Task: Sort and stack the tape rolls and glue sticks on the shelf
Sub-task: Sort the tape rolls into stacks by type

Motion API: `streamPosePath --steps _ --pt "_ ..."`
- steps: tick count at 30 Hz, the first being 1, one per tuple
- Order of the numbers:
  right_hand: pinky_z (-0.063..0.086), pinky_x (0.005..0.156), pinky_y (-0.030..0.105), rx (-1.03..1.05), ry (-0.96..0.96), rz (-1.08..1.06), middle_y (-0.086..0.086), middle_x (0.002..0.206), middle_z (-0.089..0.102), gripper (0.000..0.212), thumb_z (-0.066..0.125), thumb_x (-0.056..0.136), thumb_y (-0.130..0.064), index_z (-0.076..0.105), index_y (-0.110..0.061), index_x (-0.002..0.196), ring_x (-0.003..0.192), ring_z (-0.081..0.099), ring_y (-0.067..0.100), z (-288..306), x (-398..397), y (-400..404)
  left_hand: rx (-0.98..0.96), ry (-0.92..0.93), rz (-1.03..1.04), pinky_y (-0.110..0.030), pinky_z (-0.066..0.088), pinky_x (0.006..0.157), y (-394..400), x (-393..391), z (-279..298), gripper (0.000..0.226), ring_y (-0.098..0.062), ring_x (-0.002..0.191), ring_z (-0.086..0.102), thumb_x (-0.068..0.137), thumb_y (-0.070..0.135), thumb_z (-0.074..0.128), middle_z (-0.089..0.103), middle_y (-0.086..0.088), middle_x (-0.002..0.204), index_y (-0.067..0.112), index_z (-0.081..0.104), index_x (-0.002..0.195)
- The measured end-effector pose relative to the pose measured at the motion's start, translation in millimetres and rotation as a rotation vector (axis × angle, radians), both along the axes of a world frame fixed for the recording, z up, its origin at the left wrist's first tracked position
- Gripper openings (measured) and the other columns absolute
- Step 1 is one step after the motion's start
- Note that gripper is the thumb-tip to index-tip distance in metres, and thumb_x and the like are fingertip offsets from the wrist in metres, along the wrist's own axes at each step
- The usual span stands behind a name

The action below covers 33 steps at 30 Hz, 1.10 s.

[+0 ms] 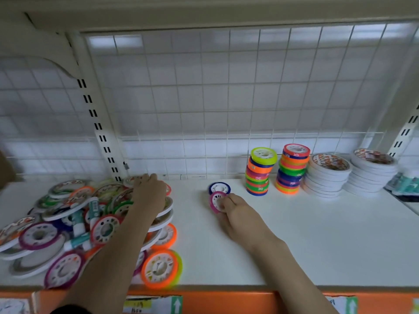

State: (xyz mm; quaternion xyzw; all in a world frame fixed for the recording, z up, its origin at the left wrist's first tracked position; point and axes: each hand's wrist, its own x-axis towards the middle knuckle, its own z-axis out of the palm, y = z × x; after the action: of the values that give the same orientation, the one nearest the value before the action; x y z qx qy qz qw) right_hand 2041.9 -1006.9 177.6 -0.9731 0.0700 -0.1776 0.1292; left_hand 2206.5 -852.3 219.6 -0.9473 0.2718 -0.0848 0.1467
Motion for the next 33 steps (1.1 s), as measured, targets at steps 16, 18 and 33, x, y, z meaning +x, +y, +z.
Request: streamPosePath --steps 16,18,33 --pt "0.039 0.074 0.028 -0.044 -0.302 -0.011 0.016 0.095 0.057 0.013 0.054 0.088 -0.008 0.058 0.002 0.094 0.088 0.054 0.033 70 -20 -59 -0.756 0.054 -0.177 -0.041 0.037 0.1 -42 -82 -10 0.031 -0.028 0.118 0.045 0.093 0.02 0.051 0.048 -0.009 0.128 0.008 0.06 0.121" --pt "0.044 0.076 0.039 -0.087 -0.284 -0.048 0.018 0.099 0.056 0.015 0.054 0.091 -0.008 0.059 0.004 0.098 0.092 0.053 0.035 81 -18 -75 -0.822 0.013 -0.242 -0.045 0.047 0.089 -49 -98 -23 0.023 -0.034 0.107 0.054 0.087 0.014 0.059 0.058 -0.012 0.117 0.007 0.067 0.108" --pt "0.037 0.071 0.031 -0.318 0.16 -0.147 0.007 0.093 0.038 0.023 0.04 0.1 -0.015 0.057 0.0 0.099 0.094 0.05 0.027 120 4 -113 -0.851 -0.02 -0.243 -0.042 0.053 0.079 -51 -114 -49 0.024 -0.029 0.097 0.062 0.078 0.016 0.063 0.064 -0.008 0.104 0.009 0.07 0.099"
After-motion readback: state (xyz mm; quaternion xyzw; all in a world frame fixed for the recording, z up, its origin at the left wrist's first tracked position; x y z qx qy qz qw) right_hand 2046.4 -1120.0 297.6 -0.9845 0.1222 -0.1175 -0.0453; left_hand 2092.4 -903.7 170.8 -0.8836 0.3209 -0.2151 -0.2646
